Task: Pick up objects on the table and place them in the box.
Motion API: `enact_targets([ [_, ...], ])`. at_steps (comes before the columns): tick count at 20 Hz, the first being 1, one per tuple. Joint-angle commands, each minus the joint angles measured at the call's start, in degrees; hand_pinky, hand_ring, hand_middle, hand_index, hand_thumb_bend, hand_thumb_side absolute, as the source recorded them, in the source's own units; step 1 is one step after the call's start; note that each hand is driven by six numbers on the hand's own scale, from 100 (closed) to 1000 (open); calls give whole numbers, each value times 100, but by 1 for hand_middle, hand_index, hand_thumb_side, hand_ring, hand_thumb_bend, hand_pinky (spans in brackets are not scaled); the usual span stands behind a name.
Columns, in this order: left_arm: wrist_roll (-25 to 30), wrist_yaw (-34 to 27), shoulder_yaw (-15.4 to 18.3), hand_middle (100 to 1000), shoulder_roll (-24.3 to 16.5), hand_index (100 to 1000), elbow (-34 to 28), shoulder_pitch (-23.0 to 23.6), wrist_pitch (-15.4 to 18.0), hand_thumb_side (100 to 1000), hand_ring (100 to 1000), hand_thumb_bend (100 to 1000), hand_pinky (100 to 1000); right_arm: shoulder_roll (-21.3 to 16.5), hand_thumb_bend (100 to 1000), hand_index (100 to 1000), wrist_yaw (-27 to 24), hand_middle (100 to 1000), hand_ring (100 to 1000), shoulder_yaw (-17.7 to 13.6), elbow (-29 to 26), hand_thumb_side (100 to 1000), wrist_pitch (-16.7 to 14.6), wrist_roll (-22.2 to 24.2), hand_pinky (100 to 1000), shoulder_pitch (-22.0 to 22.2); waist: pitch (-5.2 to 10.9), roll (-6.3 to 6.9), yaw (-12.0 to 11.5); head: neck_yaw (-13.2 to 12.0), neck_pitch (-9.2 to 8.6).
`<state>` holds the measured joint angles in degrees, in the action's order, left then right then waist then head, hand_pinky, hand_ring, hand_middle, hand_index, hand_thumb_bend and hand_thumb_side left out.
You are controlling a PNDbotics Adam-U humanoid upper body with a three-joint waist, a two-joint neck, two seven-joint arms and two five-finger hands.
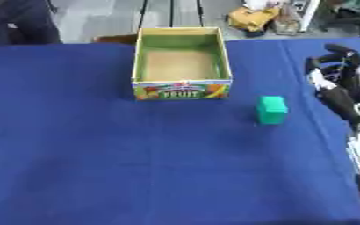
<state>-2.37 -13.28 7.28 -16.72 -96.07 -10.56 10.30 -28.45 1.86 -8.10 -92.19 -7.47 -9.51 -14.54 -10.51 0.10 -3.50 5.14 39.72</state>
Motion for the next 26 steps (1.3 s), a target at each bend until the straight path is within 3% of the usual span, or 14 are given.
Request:
enact_targets([
  [1, 5, 12, 52, 725, -135, 780, -60, -29, 14, 691, 828, 627, 650, -155, 319, 845, 17, 636, 560, -54, -49, 460, -1, 25, 480, -43, 98, 3, 6, 12, 4],
  [7, 10, 12, 49, 725, -135, 780, -62, -30, 11, 690, 829, 627, 650, -161, 328, 846, 23, 636, 560, -65, -51, 454, -2, 30, 481, -40, 88, 12, 31, 17, 14],
  [11, 14, 15, 46, 724, -143, 780, -65, -31, 9, 690, 830, 629, 650, -277, 408, 868, 64, 649, 571, -28, -7, 394, 20, 141, 493, -63, 93, 12, 18, 21, 26],
  [14, 16, 19, 44, 724, -165, 781, -62, -12, 7, 690, 830, 629, 650, -645, 470, 891, 182, 658, 587, 95, 145, 326, 88, 611, 508, -154, 133, -21, -8, 53, 44],
  [15, 18, 21, 41, 724, -173, 781, -60, -9, 5, 690, 830, 629, 650, -792, 406, 898, 213, 659, 597, 121, 201, 401, 98, 800, 514, -197, 142, -32, -11, 58, 51],
  [16, 21, 28, 40, 724, -182, 781, -56, -4, 2, 690, 830, 630, 650, -953, 490, 901, 242, 670, 602, 157, 256, 261, 95, 990, 518, -242, 154, -47, -10, 52, 65],
  [20, 23, 35, 39, 724, -223, 781, -47, 21, 1, 690, 831, 629, 650, -1644, 537, 910, 257, 702, 642, 352, 536, 184, 43, 1667, 540, -467, 197, -117, -12, 40, 94],
  [26, 45, 54, 26, 724, -284, 781, -32, 61, -4, 690, 832, 632, 650, -2432, 527, 913, 335, 738, 683, 703, 1357, 125, 1, 2416, 562, -994, 250, -204, -10, 49, 165],
])
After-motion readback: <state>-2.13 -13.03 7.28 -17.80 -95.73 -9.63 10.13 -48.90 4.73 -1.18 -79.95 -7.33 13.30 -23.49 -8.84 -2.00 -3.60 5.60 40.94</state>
